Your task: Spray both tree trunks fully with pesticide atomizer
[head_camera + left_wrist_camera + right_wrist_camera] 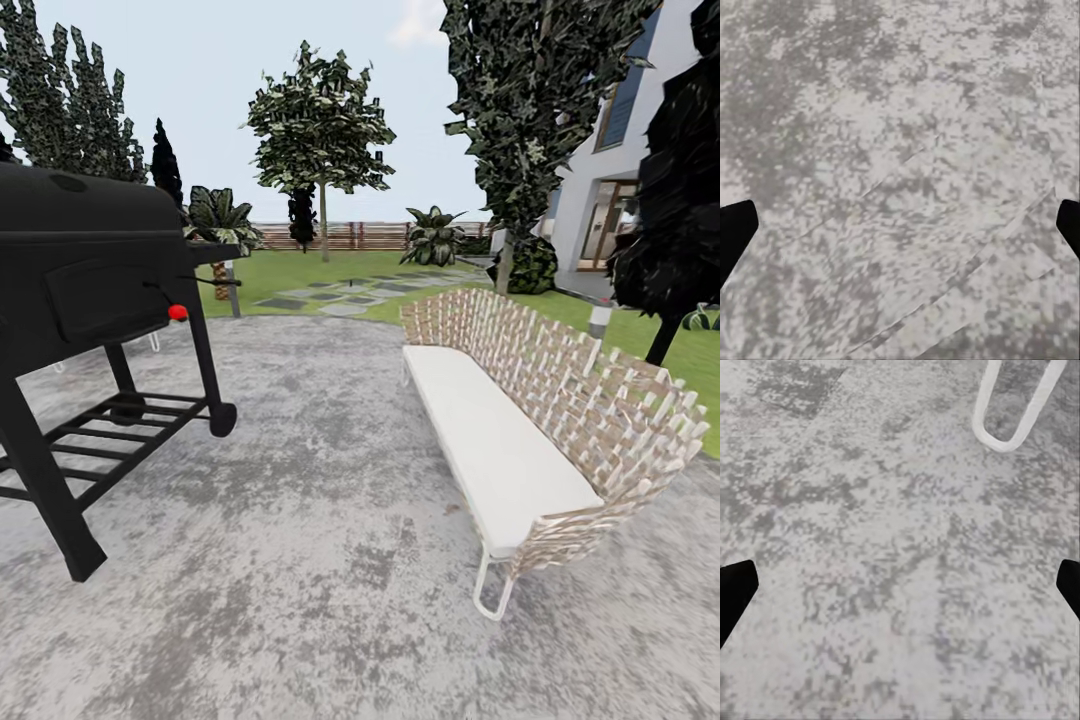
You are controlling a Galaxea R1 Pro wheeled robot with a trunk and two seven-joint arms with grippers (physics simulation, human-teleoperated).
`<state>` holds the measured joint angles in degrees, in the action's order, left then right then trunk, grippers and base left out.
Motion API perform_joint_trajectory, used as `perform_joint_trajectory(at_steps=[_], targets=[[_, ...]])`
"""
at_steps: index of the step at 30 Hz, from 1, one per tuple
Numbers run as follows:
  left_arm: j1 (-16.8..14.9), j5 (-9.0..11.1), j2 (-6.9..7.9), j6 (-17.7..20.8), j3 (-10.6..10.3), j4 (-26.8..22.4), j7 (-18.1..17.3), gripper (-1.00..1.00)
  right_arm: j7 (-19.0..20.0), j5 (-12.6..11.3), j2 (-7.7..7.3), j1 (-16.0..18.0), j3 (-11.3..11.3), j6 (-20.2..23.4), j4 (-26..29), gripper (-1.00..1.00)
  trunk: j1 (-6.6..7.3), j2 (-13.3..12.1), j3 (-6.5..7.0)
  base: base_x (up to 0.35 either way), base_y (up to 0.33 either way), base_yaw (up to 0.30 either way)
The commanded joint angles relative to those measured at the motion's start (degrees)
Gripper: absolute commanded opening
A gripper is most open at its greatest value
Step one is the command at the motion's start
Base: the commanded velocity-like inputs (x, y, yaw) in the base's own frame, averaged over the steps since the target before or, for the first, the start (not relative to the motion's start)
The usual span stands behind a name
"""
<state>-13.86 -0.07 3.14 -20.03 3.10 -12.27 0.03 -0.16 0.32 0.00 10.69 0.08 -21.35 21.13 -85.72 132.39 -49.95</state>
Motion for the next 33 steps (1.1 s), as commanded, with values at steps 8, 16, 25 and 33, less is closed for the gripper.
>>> perform_joint_trajectory(at_steps=[8, 16, 25, 33], targets=[[-0.05, -0.03, 0.02, -0.18, 0.15, -0.01, -0.08, 1.0, -0.02, 0.03, 0.0, 0.03, 0.01, -0.18, -0.04, 1.0, -0.02, 0.02, -0.06, 0.241, 0.262, 0.0], [-0.03, -0.03, 0.02, -0.18, 0.15, -0.04, -0.03, 1.0, -0.02, 0.03, 0.0, 0.03, 0.01, -0.18, -0.04, 1.0, -0.02, 0.02, -0.06, 0.255, 0.229, 0.0], [-0.03, -0.1, 0.05, -0.18, 0.15, -0.04, -0.12, 1.0, -0.02, 0.03, 0.0, 0.03, 0.01, -0.18, -0.04, 1.0, -0.02, 0.02, -0.06, 0.328, 0.104, 0.0], [-0.03, -0.02, 0.35, -0.18, 0.15, -0.04, -0.12, 1.0, -0.02, 0.03, -0.01, 0.03, -0.12, -0.18, 0.03, 1.0, -0.02, 0.02, -0.06, 0.337, 0.008, 0.0]])
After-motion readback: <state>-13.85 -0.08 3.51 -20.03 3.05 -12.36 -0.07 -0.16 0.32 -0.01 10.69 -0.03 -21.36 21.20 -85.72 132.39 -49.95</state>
